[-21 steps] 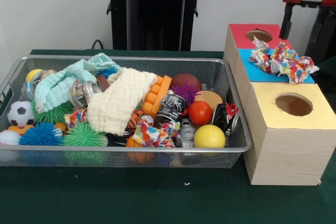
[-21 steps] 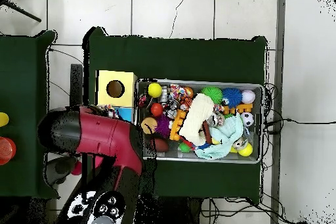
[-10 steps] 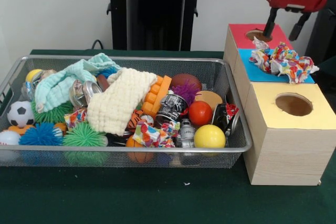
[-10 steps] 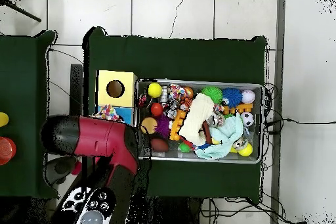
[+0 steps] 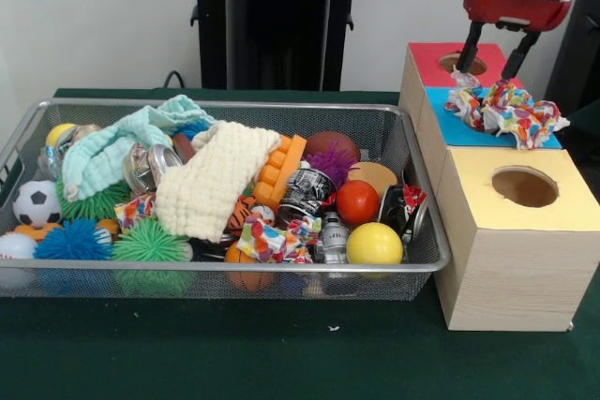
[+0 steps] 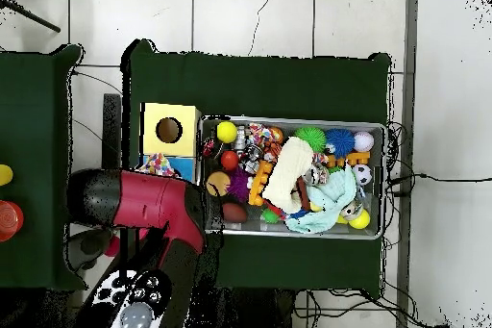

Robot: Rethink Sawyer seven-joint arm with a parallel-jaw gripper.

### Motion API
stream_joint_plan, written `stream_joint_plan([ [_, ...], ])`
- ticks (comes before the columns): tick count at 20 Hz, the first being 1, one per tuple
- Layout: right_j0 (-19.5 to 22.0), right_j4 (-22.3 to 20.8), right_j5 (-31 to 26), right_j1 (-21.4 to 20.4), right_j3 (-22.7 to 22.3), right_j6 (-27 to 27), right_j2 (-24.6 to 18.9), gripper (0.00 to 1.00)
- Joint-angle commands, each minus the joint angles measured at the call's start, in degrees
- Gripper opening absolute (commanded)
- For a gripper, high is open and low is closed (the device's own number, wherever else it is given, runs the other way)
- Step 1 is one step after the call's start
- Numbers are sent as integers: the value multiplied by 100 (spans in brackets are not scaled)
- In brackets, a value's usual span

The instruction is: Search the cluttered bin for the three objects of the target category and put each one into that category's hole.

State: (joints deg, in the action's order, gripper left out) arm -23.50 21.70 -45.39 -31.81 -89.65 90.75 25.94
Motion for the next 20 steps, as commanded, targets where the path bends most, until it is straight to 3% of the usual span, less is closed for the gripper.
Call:
stream_joint_plan([
  [1, 311, 621, -976, -51, -224, 2127, -595, 100],
  [7, 325, 1029, -918, -212, -446, 2219, -719, 100],
  [13, 346, 1044, -920, -248, -485, 2208, -738, 100],
  [20, 287, 766, 163, -38, -678, 1825, -743, 100],
])
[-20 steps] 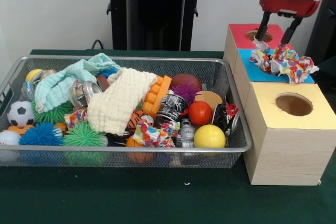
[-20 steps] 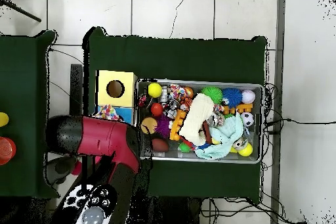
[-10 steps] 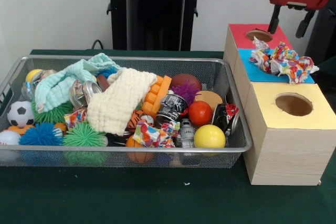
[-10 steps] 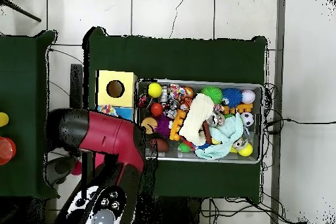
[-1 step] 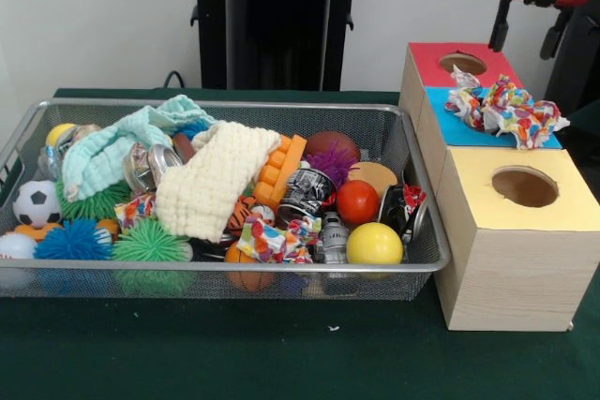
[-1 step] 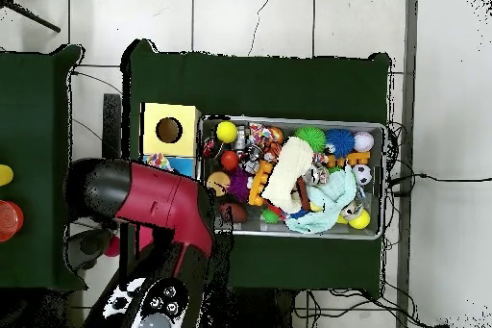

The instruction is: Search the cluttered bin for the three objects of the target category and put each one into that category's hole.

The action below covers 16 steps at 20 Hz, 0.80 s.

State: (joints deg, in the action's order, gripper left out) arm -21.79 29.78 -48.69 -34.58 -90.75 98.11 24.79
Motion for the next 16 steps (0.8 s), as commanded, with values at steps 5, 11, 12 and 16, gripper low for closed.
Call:
stream_joint_plan([
  [5, 118, -130, 791, 315, -637, 995, -665, 100],
  [11, 147, -138, 1177, 409, -776, 964, -790, 100],
  [12, 162, -102, 1214, 401, -811, 972, -827, 100],
  [16, 300, 128, 1260, 332, -964, 992, -1073, 100],
])
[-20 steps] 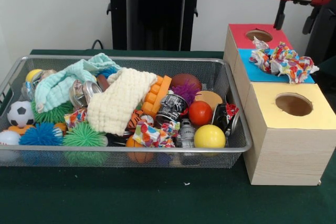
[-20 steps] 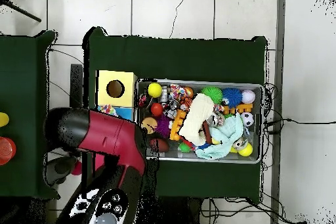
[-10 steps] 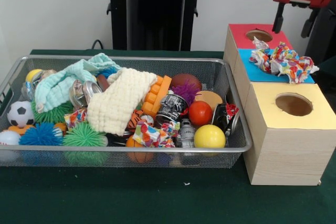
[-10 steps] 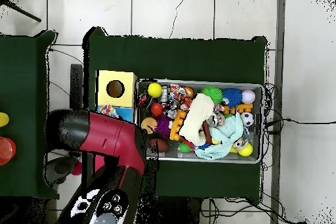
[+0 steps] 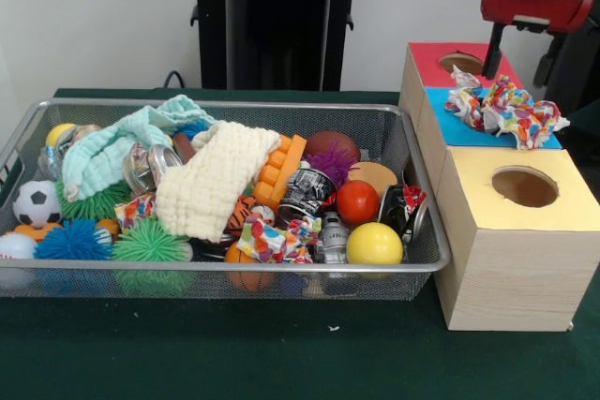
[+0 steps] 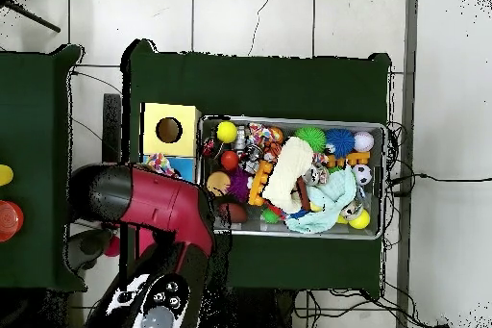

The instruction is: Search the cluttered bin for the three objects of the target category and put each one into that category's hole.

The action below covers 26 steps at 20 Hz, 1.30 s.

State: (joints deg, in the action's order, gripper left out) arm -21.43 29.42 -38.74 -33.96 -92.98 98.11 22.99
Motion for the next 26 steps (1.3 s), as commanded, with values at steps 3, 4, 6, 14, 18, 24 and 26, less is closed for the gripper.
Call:
stream_joint_plan([
  [3, 296, 199, 294, 224, -826, 1040, -987, 100],
  [4, 293, 190, 313, 199, -872, 1050, -1005, 100],
  [6, 323, 163, 371, 187, -913, 1034, -1055, 100],
  [14, 519, 201, 606, 211, -1018, 1009, -1317, 100],
  [18, 533, 255, 423, 91, -1036, 1155, -1381, 100],
  [24, 563, 208, 244, 105, -893, 1253, -1376, 100],
  [26, 591, 226, 396, 78, -965, 1188, -1427, 100],
])
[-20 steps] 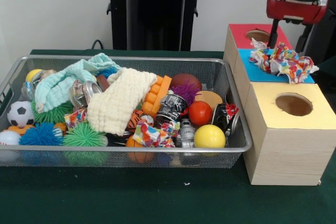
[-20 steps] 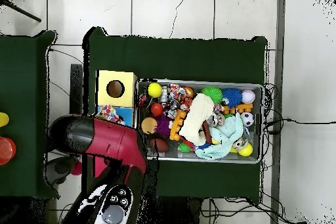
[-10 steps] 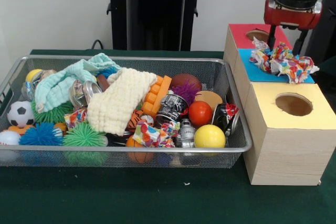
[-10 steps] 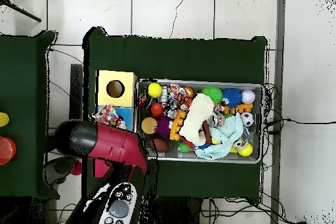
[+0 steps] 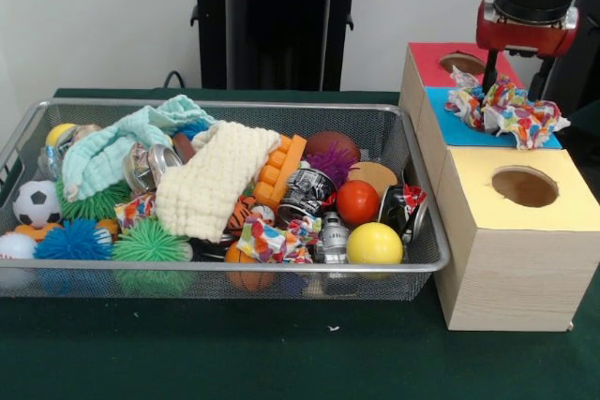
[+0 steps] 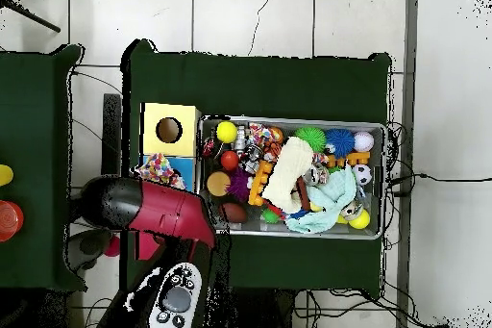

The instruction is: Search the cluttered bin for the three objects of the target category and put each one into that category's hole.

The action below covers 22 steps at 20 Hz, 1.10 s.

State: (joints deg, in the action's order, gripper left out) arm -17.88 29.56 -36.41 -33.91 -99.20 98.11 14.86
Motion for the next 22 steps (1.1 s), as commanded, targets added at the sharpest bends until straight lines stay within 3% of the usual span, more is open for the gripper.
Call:
stream_joint_plan([
  [1, 245, 219, 247, 75, -358, 1170, -631, 100],
  [15, 239, -120, 1414, 180, -267, 1037, -544, 100],
  [22, 209, -153, 1644, 209, -258, 1071, -504, 100],
])
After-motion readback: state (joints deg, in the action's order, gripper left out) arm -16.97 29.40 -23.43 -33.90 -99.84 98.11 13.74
